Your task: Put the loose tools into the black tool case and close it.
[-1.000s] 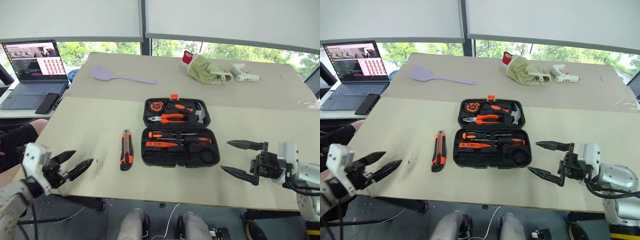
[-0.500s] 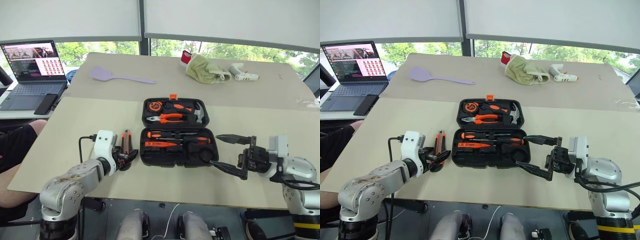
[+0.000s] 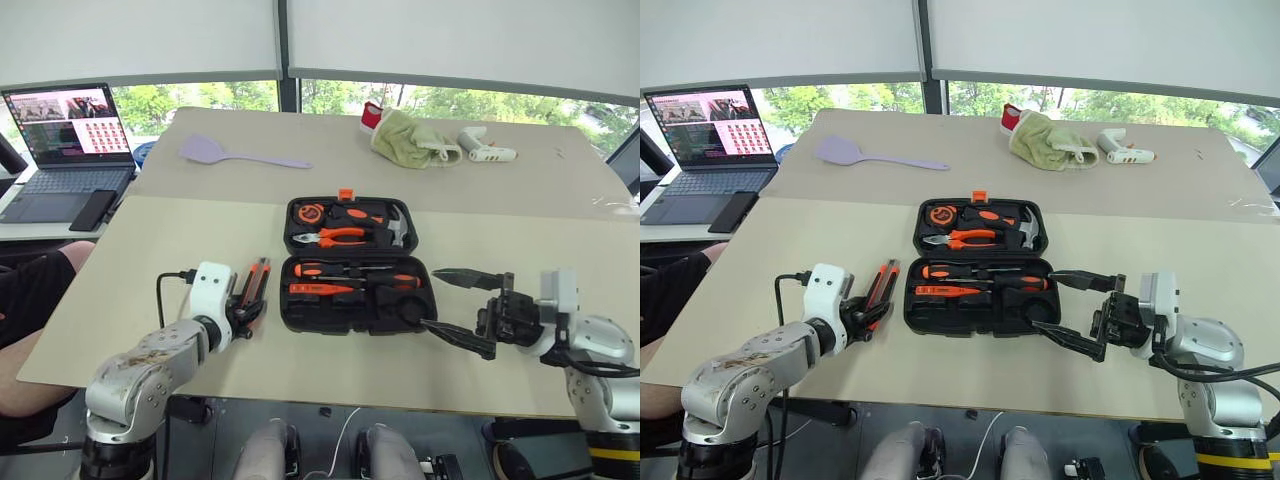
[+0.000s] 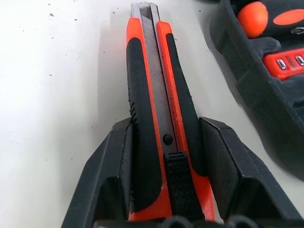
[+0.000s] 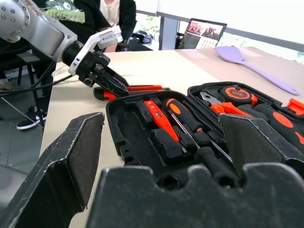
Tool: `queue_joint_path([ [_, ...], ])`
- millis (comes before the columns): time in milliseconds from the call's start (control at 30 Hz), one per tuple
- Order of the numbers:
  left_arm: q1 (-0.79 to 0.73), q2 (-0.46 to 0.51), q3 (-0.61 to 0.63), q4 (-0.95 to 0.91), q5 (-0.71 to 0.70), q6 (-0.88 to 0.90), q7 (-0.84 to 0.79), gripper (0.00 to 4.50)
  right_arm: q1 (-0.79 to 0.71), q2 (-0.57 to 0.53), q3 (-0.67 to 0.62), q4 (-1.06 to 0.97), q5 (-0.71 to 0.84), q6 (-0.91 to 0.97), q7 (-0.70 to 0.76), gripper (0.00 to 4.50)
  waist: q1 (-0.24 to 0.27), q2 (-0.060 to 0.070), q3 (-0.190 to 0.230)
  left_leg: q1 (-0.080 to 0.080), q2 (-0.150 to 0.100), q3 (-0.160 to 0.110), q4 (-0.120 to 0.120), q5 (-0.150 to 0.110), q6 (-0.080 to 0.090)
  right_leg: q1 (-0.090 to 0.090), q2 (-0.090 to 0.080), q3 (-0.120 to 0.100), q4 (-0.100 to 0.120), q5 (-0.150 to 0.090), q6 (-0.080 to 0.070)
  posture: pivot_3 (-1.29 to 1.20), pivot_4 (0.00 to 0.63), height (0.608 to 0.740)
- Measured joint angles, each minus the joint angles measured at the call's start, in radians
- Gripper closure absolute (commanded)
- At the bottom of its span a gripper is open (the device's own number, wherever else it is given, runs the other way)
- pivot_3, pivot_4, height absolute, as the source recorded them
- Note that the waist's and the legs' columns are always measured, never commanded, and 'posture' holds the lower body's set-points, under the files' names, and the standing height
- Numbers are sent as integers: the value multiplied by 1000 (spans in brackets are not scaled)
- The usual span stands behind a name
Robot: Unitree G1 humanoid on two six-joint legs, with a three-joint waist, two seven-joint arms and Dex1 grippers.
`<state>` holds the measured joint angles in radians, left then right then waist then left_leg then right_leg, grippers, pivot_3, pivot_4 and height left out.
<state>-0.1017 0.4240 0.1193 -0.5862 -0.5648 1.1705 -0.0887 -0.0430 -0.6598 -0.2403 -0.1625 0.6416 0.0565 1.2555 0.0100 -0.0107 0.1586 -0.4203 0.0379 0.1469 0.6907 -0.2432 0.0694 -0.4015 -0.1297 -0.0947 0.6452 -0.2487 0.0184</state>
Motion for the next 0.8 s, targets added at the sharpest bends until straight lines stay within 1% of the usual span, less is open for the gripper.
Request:
queue_joint_path([
  [133,34,17,40,-5,1,-42,-33,2831,6,-1,-5,0,0,0,3,0,-7,0,0,0,1,0,-1,0,0,-1,0,0,0,0,-1,0,150,740],
  [267,71,124,139,61,45,-184,-131,2831,12,-16,-8,1,0,4,8,0,-6,-1,1,0,1,0,-4,2,-4,-4,1,-1,1,0,-4,0,150,740],
  [300,69,150,158,81,48,-231,-178,2831,14,-24,-10,2,0,5,10,0,-3,-1,1,0,1,0,-4,2,-4,-4,1,-1,0,0,-4,0,150,740],
  [333,67,187,172,105,48,-311,-269,2831,18,-32,-14,2,0,5,12,0,2,-1,1,-1,1,0,-4,2,-4,-4,0,-2,-1,-1,-4,0,150,740],
  [433,45,311,146,156,19,-506,-600,2831,34,-48,-34,3,2,6,10,0,15,-1,1,-3,1,0,-4,1,-3,-9,-1,-4,-5,0,-3,0,150,740],
  [500,-10,356,90,173,-28,-558,-799,2831,58,-62,-62,0,8,7,9,0,20,-1,1,-4,0,0,-4,0,-2,-8,-3,-3,-6,1,-2,0,150,740],
  [533,-77,380,20,186,-48,-559,-915,2831,73,-73,-78,0,8,8,9,0,26,-1,1,-4,-1,1,-4,0,-2,-7,-2,-3,-8,1,0,0,150,740],
  [600,-167,395,-78,207,-55,-559,-1030,2831,94,-84,-98,-2,7,8,9,0,27,-1,1,-4,-2,1,-4,0,-1,-3,-1,-3,-7,2,0,0,150,740],
  [633,-209,396,-130,219,-47,-561,-1075,2831,110,-87,-111,-4,7,8,8,0,27,-1,1,-4,-2,1,-4,0,-1,-3,0,-3,-7,2,0,0,150,740],
  [667,-237,395,-168,231,-35,-562,-1101,2831,118,-87,-116,-5,7,8,8,0,25,-1,1,-4,-2,2,-4,3,5,-3,1,-3,-6,1,0,0,150,740],
  [733,-331,382,-288,282,41,-565,-1133,2831,154,-89,-140,-18,8,13,-2,0,27,-1,1,-4,-3,2,-4,6,8,-3,2,-3,-5,1,1,0,150,740],
  [767,-417,335,-377,341,113,-574,-1137,2831,186,-90,-159,-50,9,21,-19,0,29,0,1,-4,-4,2,-4,7,9,-3,2,-2,-4,1,1,0,150,740],
  [800,-464,296,-435,380,164,-584,-1129,2831,200,-90,-167,-77,10,29,-30,0,31,0,1,-4,-4,2,-4,7,10,-3,2,-2,-4,0,2,0,150,740],
])
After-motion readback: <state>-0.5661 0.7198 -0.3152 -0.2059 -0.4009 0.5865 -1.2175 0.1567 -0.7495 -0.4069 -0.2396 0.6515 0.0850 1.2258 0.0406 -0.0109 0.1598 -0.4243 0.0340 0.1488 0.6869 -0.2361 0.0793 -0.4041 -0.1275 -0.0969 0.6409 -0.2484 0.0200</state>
